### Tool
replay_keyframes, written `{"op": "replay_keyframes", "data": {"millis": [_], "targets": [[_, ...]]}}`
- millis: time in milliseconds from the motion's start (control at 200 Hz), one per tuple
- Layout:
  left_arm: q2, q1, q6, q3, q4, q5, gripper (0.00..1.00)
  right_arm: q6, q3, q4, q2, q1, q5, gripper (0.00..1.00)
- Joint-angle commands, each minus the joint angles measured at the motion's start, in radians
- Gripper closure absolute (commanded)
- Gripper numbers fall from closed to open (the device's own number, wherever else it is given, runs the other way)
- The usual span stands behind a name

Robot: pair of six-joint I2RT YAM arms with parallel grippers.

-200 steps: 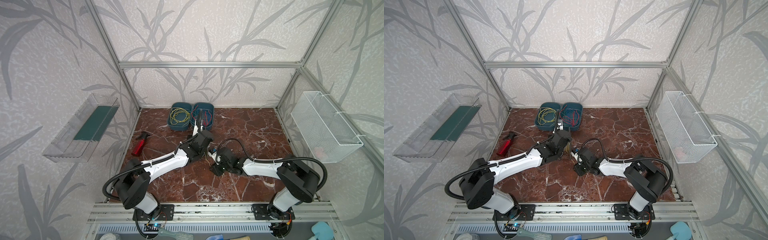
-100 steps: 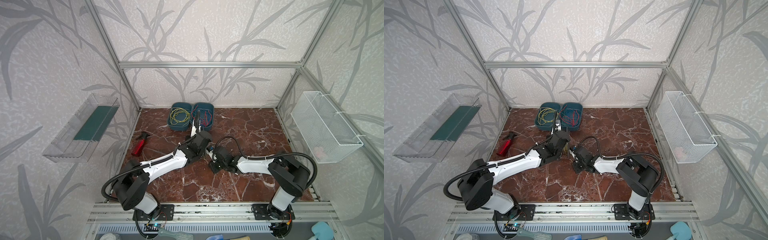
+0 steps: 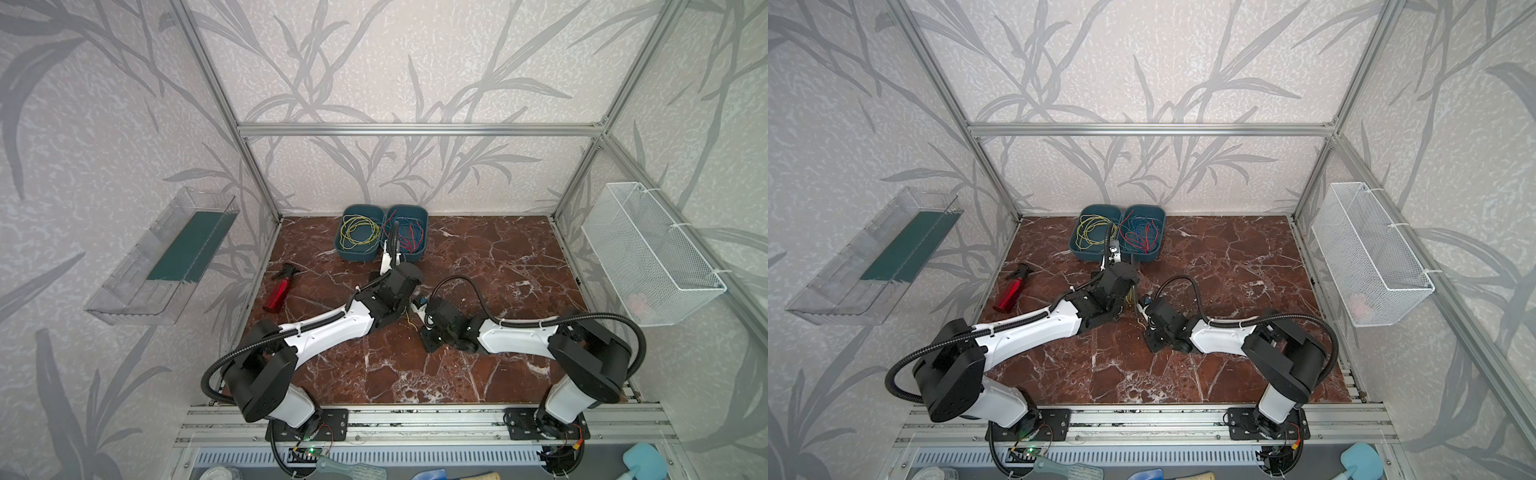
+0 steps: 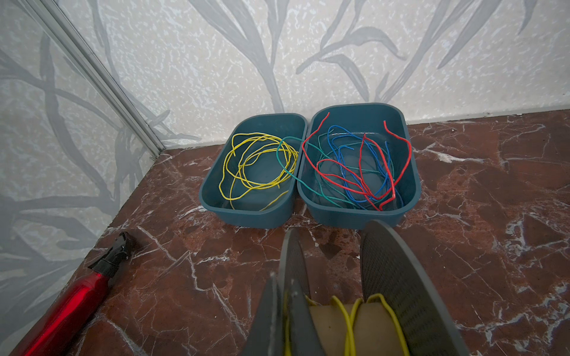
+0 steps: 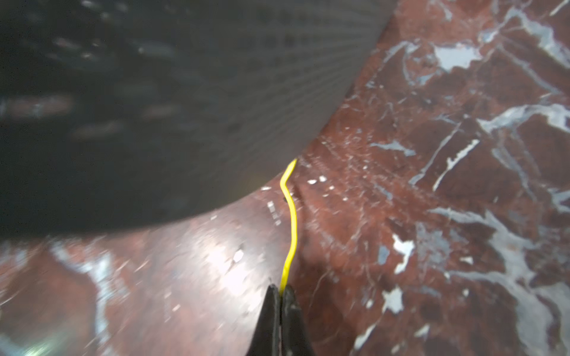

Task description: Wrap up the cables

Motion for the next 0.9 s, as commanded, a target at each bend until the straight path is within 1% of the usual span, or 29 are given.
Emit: {"op": "replay_keyframes", "data": {"millis": [0, 40, 250, 355, 500, 670, 685, 715, 895], "targets": [[0.026, -0.003, 0.004, -0.028, -0.054, 0.019, 1.0, 0.013, -0.034, 0.043, -0.089, 0.017, -0.123, 1.0], [0.028, -0.001, 0.009, -0.024, -0.052, 0.018, 1.0, 0.022, -0.049, 0.049, -0.109, 0.017, -0.149, 1.0], [0.036, 0.014, 0.028, -0.014, -0.041, 0.023, 1.0, 0.07, -0.139, 0.048, -0.248, 0.023, -0.214, 1.0], [0.043, 0.019, 0.036, -0.01, -0.035, 0.026, 1.0, 0.058, -0.177, -0.015, -0.286, 0.03, -0.194, 1.0], [0.052, 0.021, 0.037, -0.012, -0.023, 0.027, 1.0, 0.064, -0.251, -0.028, -0.299, 0.036, -0.181, 1.0], [0.072, 0.024, 0.05, -0.008, -0.005, 0.009, 1.0, 0.089, -0.283, -0.017, -0.313, 0.097, -0.185, 1.0], [0.075, 0.026, 0.051, -0.007, -0.005, 0.008, 1.0, 0.093, -0.286, -0.015, -0.318, 0.126, -0.183, 1.0], [0.078, 0.027, 0.054, -0.004, -0.003, 0.007, 1.0, 0.102, -0.291, -0.015, -0.328, 0.143, -0.179, 1.0], [0.095, 0.032, 0.065, -0.003, 0.02, -0.006, 1.0, 0.137, -0.3, -0.057, -0.443, 0.213, -0.167, 1.0]]}}
